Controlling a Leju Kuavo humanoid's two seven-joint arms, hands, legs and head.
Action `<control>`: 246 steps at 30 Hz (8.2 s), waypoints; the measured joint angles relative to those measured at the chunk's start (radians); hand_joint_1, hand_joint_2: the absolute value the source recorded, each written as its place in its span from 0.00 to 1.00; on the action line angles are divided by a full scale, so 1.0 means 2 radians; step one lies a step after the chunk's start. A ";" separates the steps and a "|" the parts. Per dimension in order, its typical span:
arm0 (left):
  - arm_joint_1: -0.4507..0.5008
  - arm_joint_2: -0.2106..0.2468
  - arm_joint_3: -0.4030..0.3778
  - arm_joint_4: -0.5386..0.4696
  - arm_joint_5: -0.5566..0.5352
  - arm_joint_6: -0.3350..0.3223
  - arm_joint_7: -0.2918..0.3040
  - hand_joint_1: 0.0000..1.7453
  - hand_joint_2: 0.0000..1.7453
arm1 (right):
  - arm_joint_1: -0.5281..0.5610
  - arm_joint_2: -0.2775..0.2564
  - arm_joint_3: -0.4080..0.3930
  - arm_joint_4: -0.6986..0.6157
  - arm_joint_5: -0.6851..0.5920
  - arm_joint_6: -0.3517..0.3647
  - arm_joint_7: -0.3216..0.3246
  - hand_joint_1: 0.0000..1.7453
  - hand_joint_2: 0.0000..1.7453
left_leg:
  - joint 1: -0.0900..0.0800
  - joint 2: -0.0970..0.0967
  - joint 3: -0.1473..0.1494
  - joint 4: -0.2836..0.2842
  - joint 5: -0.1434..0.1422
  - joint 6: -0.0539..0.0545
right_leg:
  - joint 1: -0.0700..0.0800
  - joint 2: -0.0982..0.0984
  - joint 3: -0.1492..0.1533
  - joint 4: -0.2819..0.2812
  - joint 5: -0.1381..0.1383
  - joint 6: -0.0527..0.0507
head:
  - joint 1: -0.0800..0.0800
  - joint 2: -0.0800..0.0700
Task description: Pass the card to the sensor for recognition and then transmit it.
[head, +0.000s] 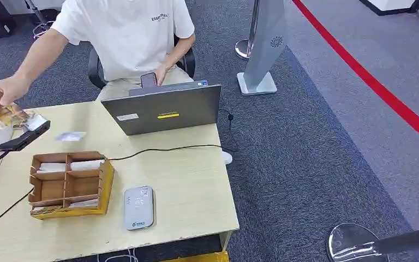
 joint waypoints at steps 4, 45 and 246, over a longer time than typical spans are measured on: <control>0.001 -0.009 0.000 0.000 -0.002 0.001 -0.006 0.00 1.00 | -0.001 0.000 0.000 0.002 0.002 -0.002 0.001 0.00 1.00 | 0.000 0.000 0.000 0.000 0.000 0.000 | 0.000 0.000 0.000 0.000 0.000 0.000 | 0.000 0.000; 0.227 -0.011 -0.057 -0.219 0.061 -0.106 0.018 0.00 1.00 | 0.008 0.000 -0.012 0.002 -0.009 -0.016 0.022 0.00 1.00 | 0.000 0.000 0.000 0.000 0.000 0.000 | 0.000 0.000 0.000 0.000 0.000 0.000 | 0.000 0.000; 0.156 -0.115 -0.057 -0.092 0.006 -0.110 0.081 1.00 1.00 | 0.010 -0.001 0.002 -0.006 0.046 -0.022 0.039 0.00 1.00 | 0.000 -0.001 0.000 0.000 0.001 0.000 | 0.000 -0.001 0.001 0.000 0.001 0.000 | 0.000 0.000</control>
